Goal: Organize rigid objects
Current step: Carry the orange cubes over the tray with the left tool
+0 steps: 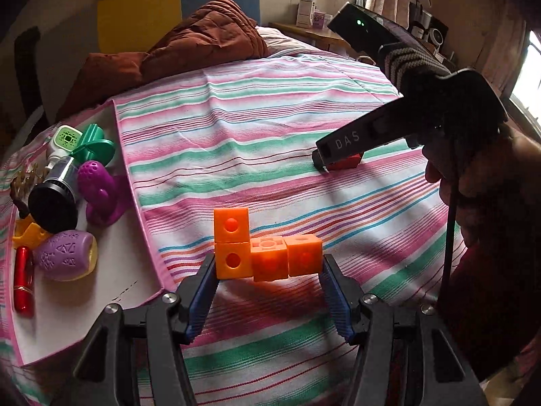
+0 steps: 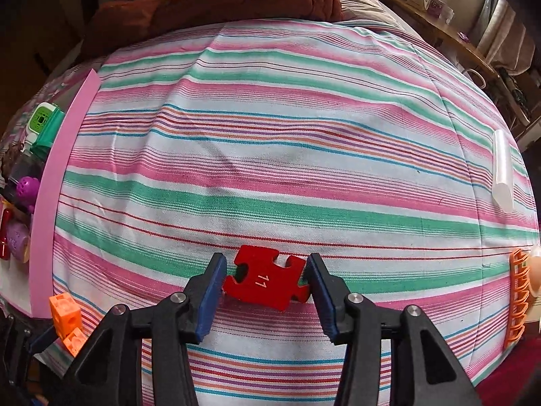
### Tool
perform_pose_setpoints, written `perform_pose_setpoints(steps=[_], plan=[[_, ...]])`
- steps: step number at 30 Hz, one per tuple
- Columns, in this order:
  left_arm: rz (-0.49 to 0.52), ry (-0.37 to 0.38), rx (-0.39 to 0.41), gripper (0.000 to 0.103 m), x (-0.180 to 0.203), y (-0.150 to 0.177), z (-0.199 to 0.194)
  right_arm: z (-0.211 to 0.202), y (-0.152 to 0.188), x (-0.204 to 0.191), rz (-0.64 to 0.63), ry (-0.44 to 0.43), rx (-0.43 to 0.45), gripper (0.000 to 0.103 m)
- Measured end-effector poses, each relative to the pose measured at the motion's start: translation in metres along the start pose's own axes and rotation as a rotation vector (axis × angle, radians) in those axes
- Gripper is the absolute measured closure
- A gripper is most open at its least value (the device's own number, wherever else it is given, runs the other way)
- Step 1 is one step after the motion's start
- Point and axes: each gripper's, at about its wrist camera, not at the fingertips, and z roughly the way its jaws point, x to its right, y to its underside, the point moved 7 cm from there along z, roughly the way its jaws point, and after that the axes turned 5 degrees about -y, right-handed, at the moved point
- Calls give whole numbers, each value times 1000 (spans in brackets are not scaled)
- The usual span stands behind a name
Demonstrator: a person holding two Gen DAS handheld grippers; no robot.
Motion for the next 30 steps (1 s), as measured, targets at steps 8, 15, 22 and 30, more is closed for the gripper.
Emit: perform_pose_setpoints(steps=[8, 15, 22, 30], plan=[[-42, -56, 47, 43, -17, -13, -25, 0, 0, 0, -8, 4, 5, 54], [-70, -102, 100, 43, -33, -20, -47, 2, 0, -2, -39, 32, 14, 54], [-93, -127, 125, 43, -46, -20, -57, 2, -2, -1, -70, 54, 23, 54], [-124, -135, 132, 43, -58, -18, -62, 4, -2, -6, -87, 69, 26, 54]])
